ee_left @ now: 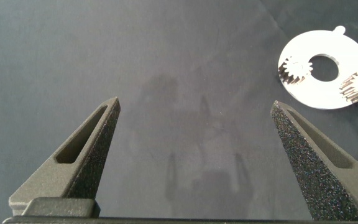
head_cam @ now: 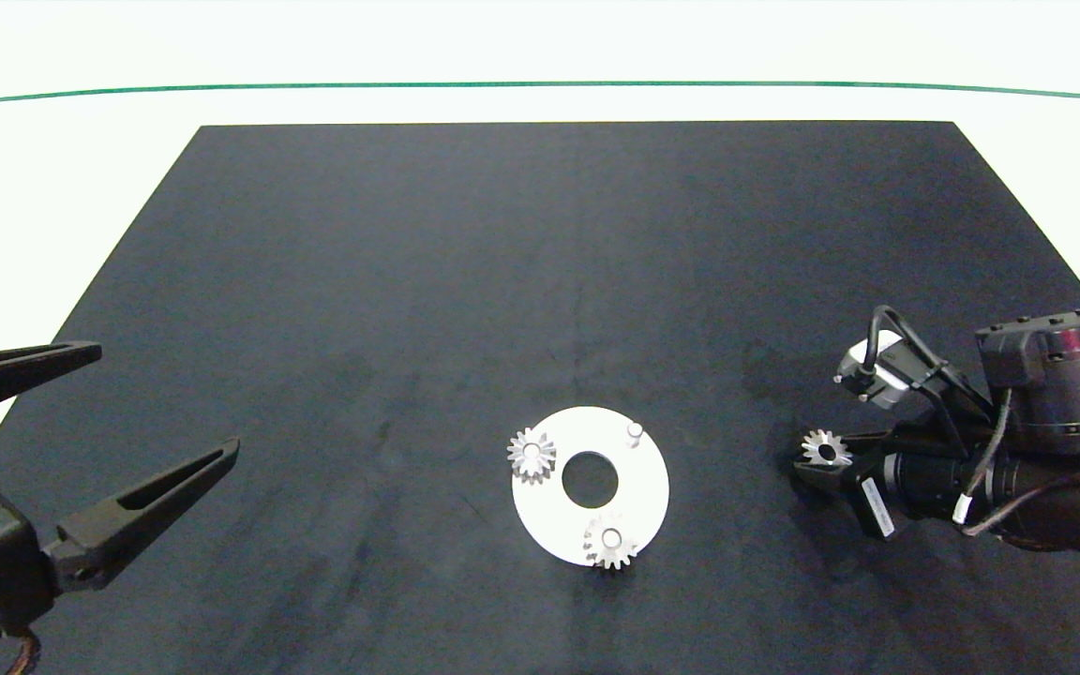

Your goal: Install three planetary gears onto the carrier pins

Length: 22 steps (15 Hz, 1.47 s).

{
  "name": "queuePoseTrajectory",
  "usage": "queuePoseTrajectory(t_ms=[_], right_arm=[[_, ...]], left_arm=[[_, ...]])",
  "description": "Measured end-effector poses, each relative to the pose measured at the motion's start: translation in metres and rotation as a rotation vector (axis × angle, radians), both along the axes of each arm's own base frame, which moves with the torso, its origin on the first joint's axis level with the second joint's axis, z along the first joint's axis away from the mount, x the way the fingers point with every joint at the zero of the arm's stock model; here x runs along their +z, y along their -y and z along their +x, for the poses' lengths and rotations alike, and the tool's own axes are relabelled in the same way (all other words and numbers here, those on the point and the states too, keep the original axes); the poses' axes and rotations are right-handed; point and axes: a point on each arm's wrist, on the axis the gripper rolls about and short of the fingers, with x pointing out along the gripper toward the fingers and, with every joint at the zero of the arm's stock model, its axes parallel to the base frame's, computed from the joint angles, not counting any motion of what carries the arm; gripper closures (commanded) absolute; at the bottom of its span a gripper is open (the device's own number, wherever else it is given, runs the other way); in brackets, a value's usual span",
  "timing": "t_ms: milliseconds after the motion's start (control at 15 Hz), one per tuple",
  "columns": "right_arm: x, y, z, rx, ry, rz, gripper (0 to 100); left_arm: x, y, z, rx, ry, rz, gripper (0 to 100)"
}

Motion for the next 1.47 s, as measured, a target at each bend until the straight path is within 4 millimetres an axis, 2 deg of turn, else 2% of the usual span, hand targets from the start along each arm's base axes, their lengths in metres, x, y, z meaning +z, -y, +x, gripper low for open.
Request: queuePoseTrajectory(t_ms=[1067,1333,1467], right_arm=[[0.000,0.000,0.000,-0.002,0.000,-0.002,91],[0.008,-0.001,0.004,0.000,0.031,0.005,100],[0.013,-0.003,0.006,0.000,0.046,0.007,100]], left_arm=[[0.000,0.000,0.000,0.001,-0.001,0.001,0],[0.000,0.000,0.000,0.000,-0.001,0.001,0],[0.000,0.000,0.000,0.000,-0.001,0.001,0]])
